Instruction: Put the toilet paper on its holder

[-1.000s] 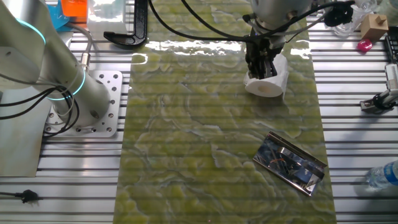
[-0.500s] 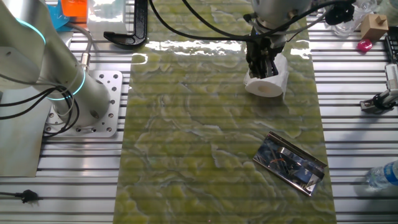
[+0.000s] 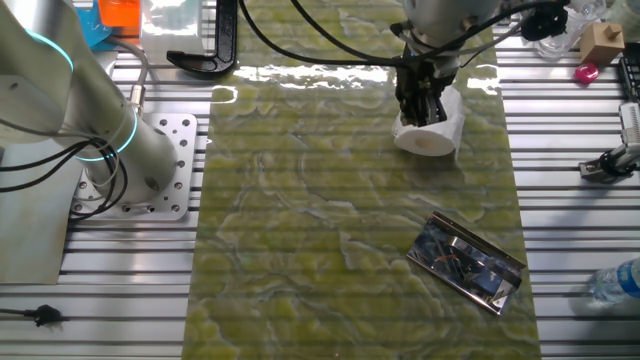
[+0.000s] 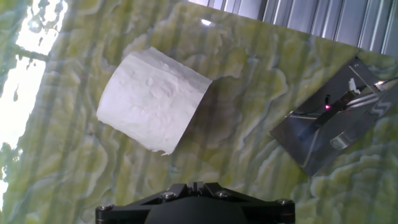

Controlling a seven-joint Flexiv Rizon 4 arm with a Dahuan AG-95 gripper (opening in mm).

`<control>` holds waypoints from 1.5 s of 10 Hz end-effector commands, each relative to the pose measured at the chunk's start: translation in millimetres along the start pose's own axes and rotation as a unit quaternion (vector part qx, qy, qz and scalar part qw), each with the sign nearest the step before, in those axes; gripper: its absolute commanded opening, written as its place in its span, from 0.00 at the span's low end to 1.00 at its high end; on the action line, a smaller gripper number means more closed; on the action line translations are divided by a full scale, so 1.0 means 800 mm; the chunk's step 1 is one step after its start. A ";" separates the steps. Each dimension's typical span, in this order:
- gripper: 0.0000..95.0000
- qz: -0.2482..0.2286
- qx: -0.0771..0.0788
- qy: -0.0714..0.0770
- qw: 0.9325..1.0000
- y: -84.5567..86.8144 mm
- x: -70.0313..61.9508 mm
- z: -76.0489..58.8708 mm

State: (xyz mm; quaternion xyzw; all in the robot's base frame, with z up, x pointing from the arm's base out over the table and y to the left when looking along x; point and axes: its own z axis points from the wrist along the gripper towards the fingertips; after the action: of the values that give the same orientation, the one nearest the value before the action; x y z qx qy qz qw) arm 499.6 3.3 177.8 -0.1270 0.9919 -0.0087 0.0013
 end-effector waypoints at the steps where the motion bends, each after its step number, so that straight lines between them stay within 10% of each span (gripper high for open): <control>1: 0.00 0.000 0.001 0.000 1.000 -0.001 -0.002 0.002; 15: 0.00 -0.015 0.001 -0.002 1.000 -0.001 -0.045 0.012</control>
State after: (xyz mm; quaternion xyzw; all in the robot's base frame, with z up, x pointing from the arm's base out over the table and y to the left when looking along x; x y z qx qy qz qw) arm 534.6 11.3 168.9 -0.1409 0.9900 -0.0101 0.0054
